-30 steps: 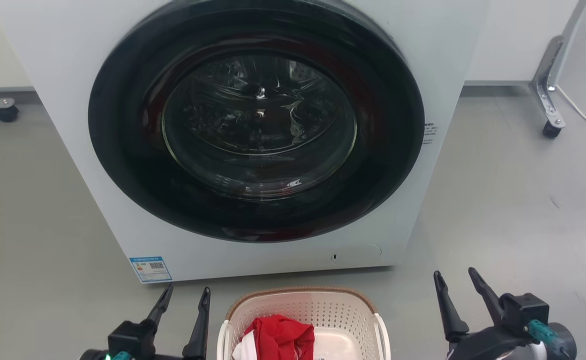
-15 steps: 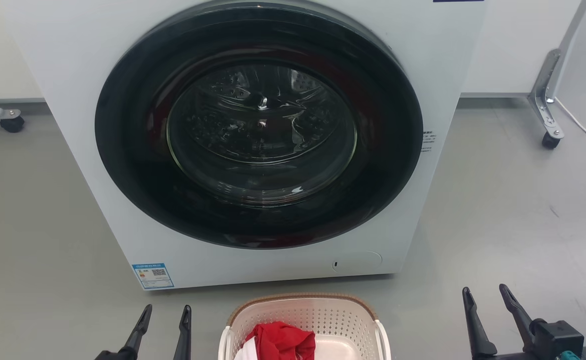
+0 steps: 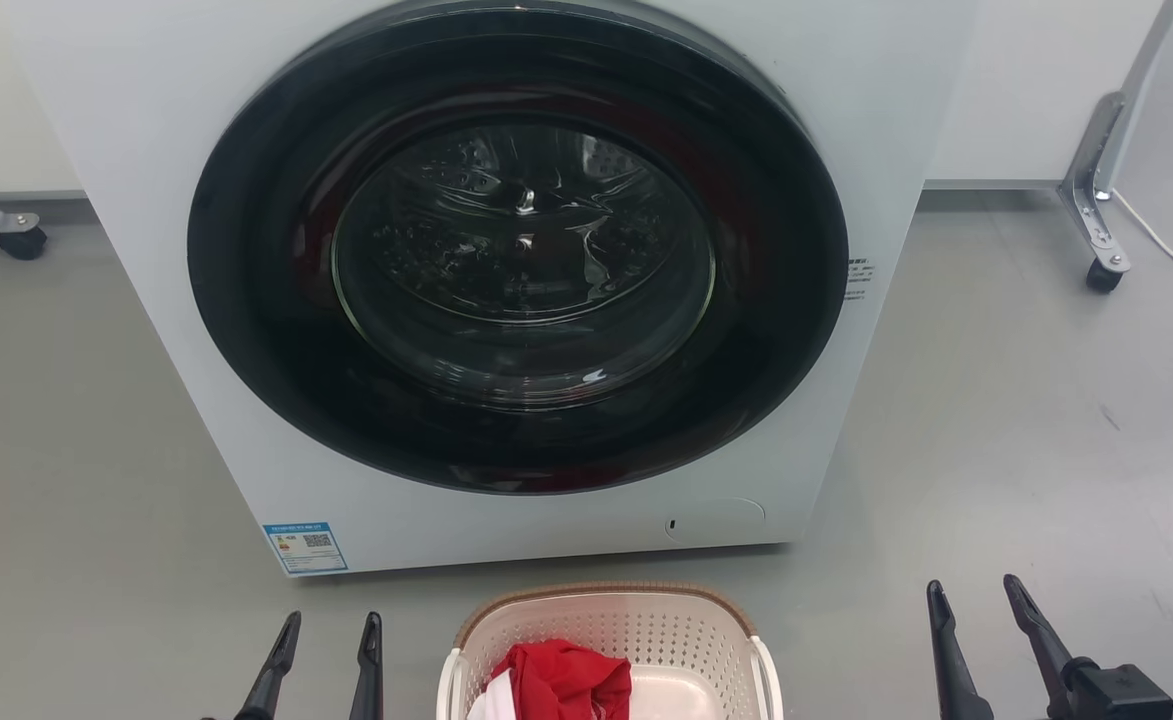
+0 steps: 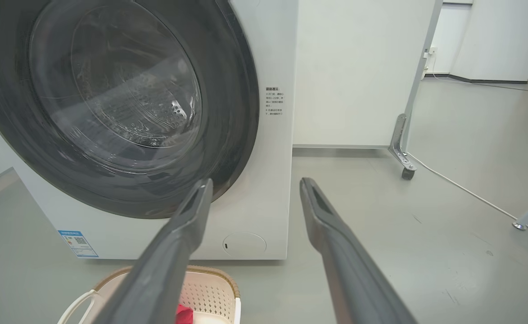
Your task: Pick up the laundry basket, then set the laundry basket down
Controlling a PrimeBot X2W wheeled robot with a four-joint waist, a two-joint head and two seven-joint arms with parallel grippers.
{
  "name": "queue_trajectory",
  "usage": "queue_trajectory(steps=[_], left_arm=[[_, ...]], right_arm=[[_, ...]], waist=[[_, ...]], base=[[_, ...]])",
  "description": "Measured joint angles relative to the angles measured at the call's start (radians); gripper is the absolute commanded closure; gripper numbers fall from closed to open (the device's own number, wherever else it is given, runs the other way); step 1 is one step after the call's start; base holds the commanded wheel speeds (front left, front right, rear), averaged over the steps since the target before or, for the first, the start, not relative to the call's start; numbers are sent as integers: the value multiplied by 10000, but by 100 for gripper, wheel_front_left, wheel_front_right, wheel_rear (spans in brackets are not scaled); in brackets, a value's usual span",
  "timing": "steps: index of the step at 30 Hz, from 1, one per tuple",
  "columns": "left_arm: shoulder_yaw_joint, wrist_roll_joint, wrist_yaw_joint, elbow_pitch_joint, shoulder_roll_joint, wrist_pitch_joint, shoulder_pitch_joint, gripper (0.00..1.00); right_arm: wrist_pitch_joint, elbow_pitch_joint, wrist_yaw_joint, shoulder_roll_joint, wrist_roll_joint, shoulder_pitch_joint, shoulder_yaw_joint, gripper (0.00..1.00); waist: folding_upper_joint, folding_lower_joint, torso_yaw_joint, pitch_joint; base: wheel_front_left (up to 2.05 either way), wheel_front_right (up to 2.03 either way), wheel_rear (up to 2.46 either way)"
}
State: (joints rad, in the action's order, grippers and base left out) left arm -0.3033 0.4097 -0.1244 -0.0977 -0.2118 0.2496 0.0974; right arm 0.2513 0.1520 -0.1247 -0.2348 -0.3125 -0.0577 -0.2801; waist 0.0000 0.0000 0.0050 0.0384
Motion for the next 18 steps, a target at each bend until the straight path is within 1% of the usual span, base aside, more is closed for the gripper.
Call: queue_trajectory(steps=[10,18], left_arm=[[142,-332,0,226,169,-140,148,0],[165,-380,0,391,245,-370,151,0]], right_arm=[[8,-272,-2,203,334,-184,314,0],[8,-454,-2,297,512,-216,458,0]], waist=[[0,0,0,-58],[0,0,1,-86]], base=[[0,0,0],[0,0,0]])
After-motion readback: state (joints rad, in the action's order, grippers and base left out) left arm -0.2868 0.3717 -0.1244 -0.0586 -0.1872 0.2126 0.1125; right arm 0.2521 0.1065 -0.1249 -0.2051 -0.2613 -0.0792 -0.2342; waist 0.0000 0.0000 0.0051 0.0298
